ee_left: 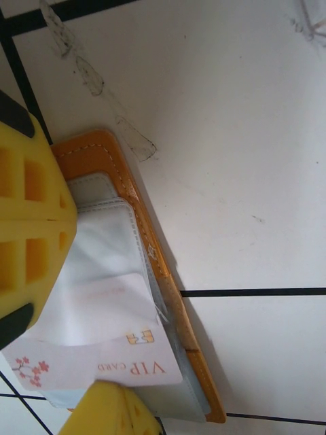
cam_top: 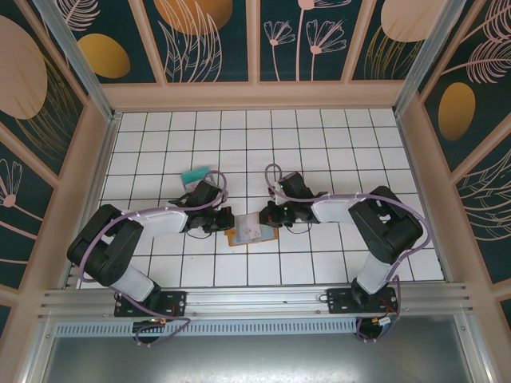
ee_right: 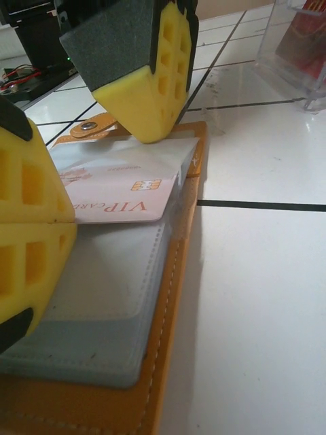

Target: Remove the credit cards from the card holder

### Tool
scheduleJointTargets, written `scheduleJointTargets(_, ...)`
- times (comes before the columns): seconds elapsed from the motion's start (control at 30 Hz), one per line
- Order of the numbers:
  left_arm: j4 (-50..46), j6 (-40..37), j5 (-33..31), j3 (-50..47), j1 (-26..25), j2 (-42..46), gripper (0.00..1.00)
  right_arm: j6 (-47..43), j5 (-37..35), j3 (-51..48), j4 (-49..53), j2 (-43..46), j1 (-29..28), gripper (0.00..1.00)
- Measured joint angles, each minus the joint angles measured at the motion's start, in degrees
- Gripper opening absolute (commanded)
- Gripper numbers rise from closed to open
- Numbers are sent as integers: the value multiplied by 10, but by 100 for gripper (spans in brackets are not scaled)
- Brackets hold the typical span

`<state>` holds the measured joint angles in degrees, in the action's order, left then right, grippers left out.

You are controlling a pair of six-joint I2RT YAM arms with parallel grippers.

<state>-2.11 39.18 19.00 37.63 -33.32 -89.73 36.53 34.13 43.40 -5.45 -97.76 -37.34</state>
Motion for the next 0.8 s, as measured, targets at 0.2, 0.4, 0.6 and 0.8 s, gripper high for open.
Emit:
scheduleJointTargets(0.2, -12, 0, -2, 7, 0, 0, 13, -6, -2, -18, 16, 52, 19, 0)
scheduleJointTargets(0.4, -25, 15, 2, 21, 0, 15, 45, -20, -2, -26, 36, 104, 35, 0)
scheduleJointTargets(0.6, -10, 50, 9, 43, 0, 61, 52, -28, -7, -27, 56, 155, 51, 0)
scheduleJointTargets(0.8, 47, 112, 28, 45, 0, 109, 52, -17, 7, -33, 45, 206, 88, 0)
